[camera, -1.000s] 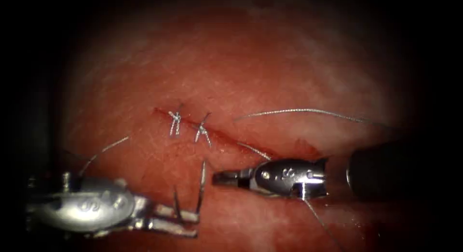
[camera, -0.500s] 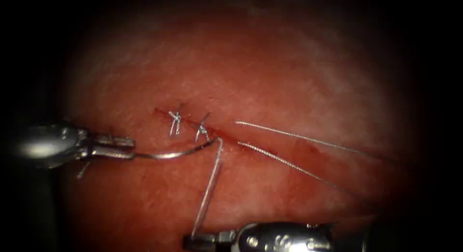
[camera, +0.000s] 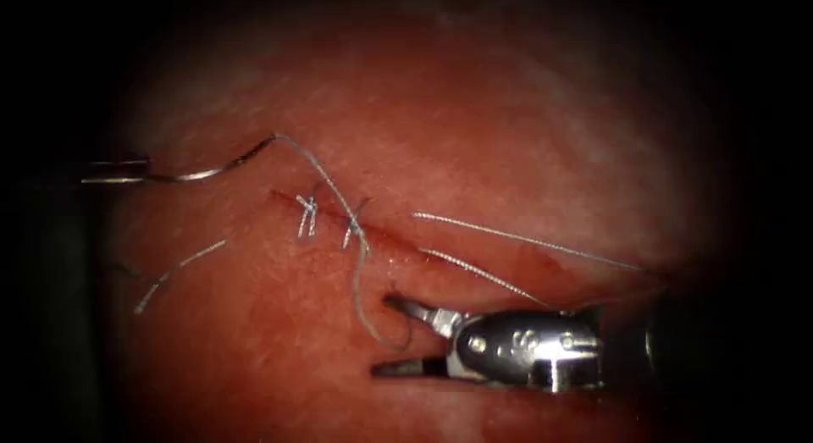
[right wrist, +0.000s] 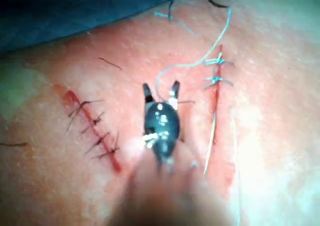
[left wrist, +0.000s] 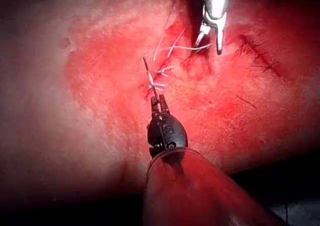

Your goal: Wound Closure

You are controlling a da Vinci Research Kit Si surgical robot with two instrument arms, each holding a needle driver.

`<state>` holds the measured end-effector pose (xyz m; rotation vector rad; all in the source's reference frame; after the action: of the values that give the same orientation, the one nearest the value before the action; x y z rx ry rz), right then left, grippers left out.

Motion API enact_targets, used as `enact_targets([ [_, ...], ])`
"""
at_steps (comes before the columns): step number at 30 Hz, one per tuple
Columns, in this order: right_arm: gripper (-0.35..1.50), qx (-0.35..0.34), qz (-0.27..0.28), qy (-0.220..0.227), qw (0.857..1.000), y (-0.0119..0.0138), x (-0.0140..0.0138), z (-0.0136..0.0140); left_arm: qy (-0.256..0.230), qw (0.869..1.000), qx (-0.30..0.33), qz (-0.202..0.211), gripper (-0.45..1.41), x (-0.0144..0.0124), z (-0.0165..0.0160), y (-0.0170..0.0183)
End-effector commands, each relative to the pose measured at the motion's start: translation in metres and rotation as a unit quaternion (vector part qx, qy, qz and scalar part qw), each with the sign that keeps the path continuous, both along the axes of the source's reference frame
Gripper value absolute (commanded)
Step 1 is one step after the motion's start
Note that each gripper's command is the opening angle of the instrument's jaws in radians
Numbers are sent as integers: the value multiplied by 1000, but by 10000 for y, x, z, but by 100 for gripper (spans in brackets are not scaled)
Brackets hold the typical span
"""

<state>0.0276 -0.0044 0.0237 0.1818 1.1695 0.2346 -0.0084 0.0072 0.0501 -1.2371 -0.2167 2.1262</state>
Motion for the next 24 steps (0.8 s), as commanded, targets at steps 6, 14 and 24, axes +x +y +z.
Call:
enact_targets([
  [6,128,-24,-3,-8,1000,-10,3,28,4,1000,-1,-13,-45,13,8,-6],
  [14,120,-47,16,-30,998,-5,13,59,3,1000,-3,-26,-45,15,8,-2],
  [24,-35,-50,17,-44,998,-8,-2,61,9,999,-4,-32,-45,15,9,-2],
])
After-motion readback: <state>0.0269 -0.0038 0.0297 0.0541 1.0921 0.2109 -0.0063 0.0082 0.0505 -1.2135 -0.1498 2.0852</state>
